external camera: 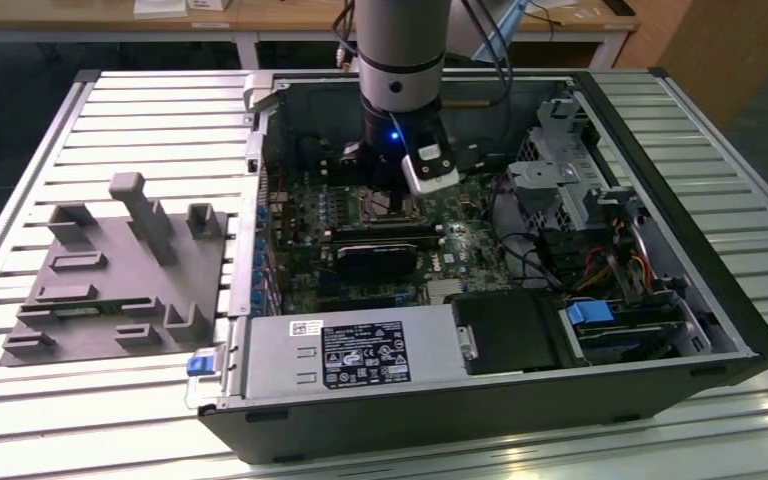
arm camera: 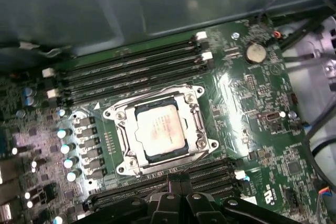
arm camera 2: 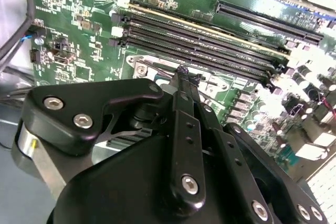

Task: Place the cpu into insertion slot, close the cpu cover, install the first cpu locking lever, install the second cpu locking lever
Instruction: 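Install the second cpu locking lever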

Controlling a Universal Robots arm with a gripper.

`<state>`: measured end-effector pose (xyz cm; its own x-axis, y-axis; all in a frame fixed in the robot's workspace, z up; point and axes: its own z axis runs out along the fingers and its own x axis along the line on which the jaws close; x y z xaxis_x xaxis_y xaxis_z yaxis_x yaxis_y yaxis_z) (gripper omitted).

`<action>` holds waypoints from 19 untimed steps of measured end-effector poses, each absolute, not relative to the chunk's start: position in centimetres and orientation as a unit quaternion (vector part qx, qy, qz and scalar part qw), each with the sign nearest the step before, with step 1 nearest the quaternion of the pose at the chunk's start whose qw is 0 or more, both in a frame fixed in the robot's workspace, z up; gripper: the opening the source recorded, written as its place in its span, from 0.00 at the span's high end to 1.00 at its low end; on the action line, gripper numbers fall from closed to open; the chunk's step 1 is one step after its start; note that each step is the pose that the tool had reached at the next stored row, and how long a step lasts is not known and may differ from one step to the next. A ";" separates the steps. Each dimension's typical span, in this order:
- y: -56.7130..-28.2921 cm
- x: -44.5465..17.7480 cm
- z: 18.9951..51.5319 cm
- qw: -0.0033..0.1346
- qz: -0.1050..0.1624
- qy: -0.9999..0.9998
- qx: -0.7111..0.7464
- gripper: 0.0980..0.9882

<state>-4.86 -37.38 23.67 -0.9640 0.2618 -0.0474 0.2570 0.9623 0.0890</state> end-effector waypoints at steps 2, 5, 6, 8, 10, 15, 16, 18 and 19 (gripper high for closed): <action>-37.4 -4.9 23.5 0.029 0.041 0.991 0.124 0.99; -37.4 -5.1 23.2 0.029 0.041 0.992 0.113 0.99; -37.4 -5.1 23.1 0.028 0.042 0.993 0.109 0.99; -37.4 -5.3 23.0 0.028 0.042 0.993 0.102 0.99; -37.5 -5.5 22.8 0.028 0.042 0.994 0.094 0.99; -37.7 -6.0 22.5 0.027 0.045 0.995 0.084 0.99; -37.7 -6.1 22.4 0.027 0.048 0.995 0.083 0.99; -37.9 -6.2 22.3 0.027 0.051 0.995 0.082 0.99; -38.0 -6.3 22.3 0.026 0.052 0.995 0.082 0.99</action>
